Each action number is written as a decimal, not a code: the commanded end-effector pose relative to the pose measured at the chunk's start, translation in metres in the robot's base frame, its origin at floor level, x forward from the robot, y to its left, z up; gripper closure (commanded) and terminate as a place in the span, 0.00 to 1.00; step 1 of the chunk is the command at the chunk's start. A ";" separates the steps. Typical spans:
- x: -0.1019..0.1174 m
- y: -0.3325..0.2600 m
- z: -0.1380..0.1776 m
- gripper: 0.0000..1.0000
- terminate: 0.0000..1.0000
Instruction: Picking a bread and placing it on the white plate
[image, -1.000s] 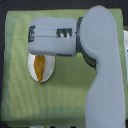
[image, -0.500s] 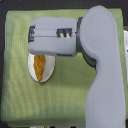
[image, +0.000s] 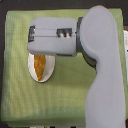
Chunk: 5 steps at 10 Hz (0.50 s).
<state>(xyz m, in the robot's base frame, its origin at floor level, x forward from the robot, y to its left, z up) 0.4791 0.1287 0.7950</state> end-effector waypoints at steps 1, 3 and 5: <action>-0.002 0.000 -0.006 0.00 0.00; -0.001 0.001 -0.006 0.00 0.00; 0.001 0.000 -0.001 0.00 0.00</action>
<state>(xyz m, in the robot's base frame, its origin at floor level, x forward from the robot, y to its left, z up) 0.4791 0.1287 0.7950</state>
